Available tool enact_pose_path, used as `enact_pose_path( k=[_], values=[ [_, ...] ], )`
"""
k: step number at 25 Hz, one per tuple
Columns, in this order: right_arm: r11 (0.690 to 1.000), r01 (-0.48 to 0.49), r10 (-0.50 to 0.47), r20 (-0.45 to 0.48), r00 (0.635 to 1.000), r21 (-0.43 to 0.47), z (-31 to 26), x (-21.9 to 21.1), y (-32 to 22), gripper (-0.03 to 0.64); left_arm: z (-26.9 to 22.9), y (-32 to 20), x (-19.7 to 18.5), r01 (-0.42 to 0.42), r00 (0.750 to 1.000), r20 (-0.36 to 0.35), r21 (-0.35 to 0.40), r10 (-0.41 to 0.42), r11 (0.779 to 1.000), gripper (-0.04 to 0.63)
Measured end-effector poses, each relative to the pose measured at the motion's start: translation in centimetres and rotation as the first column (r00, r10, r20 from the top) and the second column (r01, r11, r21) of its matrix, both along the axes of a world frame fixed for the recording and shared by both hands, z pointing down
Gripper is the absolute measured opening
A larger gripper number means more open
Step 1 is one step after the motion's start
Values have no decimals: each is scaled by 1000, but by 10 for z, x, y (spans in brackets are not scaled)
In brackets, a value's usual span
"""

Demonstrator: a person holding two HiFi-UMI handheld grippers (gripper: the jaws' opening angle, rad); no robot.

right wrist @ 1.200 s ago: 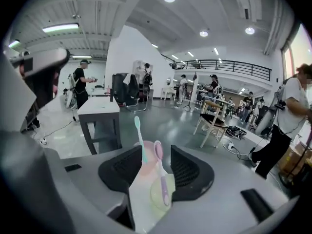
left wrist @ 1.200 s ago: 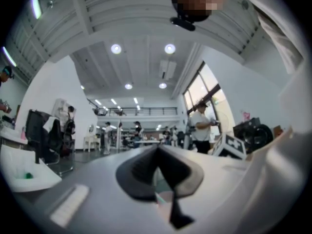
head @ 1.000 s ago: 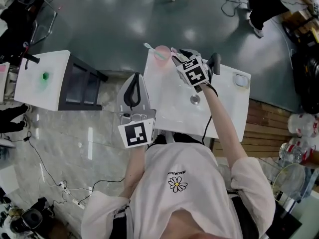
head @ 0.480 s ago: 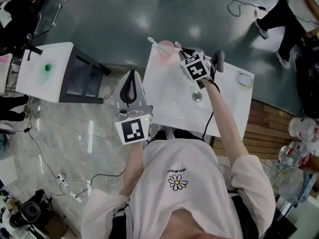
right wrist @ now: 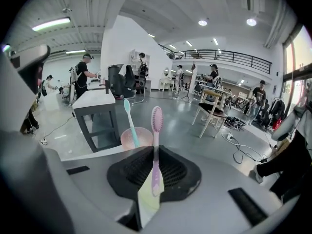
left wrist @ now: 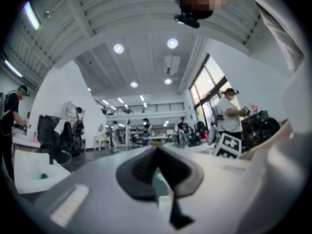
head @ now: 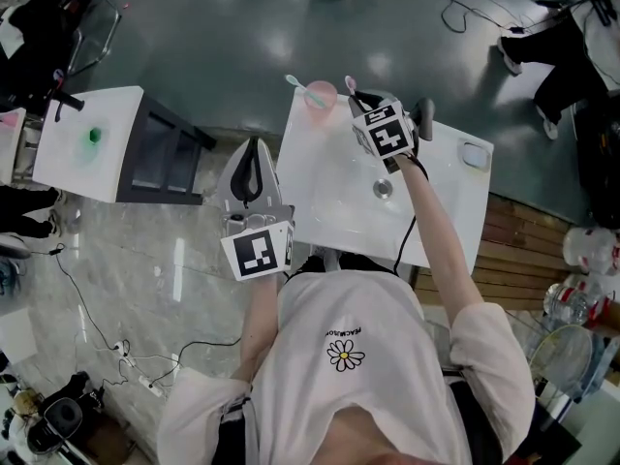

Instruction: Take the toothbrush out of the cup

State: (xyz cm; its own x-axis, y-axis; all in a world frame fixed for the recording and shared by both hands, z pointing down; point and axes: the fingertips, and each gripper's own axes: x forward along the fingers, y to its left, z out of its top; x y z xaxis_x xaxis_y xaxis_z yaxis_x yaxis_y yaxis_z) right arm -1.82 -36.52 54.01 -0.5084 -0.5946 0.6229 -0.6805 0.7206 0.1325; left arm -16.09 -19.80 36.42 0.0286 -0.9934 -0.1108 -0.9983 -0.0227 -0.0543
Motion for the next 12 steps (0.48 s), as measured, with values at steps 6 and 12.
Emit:
enact_pose_path(
  k=[6, 12],
  values=[
    [996, 7, -16, 99, 995, 93, -62, -11, 4, 35, -9, -5, 6, -27, 1000, -4, 16, 27, 1000, 5],
    [959, -74, -7, 286, 958, 272, -160, 1, 23, 35, -31, -11, 16, -61, 998, -9, 54, 62, 997, 5]
  ],
)
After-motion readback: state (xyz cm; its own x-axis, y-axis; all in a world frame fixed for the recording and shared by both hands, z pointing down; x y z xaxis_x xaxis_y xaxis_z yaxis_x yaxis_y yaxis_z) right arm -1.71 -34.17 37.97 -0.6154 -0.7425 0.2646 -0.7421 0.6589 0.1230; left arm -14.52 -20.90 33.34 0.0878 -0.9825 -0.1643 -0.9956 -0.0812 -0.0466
